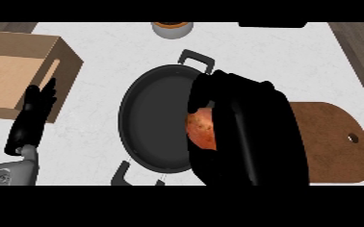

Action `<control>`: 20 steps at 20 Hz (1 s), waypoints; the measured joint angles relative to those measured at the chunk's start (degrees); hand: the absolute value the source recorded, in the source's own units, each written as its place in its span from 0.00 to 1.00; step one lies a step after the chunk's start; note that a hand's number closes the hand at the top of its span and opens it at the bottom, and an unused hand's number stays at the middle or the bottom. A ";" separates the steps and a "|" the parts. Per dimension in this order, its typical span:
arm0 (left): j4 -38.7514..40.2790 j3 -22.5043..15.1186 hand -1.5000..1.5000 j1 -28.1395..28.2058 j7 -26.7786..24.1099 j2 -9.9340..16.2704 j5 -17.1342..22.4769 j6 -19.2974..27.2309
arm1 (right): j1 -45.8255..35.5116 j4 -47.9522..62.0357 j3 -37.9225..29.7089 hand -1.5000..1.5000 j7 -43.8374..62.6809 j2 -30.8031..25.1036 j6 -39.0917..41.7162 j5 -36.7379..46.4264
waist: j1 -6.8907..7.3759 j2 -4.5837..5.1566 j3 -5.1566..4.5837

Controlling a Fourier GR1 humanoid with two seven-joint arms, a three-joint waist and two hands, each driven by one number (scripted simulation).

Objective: Pick the sweet potato from the cutting board and place it in the pot

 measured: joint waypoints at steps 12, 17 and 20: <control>1.09 0.89 0.50 -1.22 -0.15 0.57 0.44 -0.87 | -3.24 21.94 1.07 0.00 0.54 0.88 -15.92 -13.82 | 0.27 0.29 0.12; 0.86 0.44 0.50 -1.08 -0.33 -0.21 -0.11 -0.23 | -2.11 24.57 0.60 0.00 -2.61 0.99 -29.98 -16.47 | 0.38 0.33 0.16; 1.15 0.62 0.50 -1.34 -0.27 0.01 -0.19 -0.28 | -2.37 24.26 -1.26 0.00 -3.36 1.08 -37.69 -16.54 | 0.11 0.29 0.17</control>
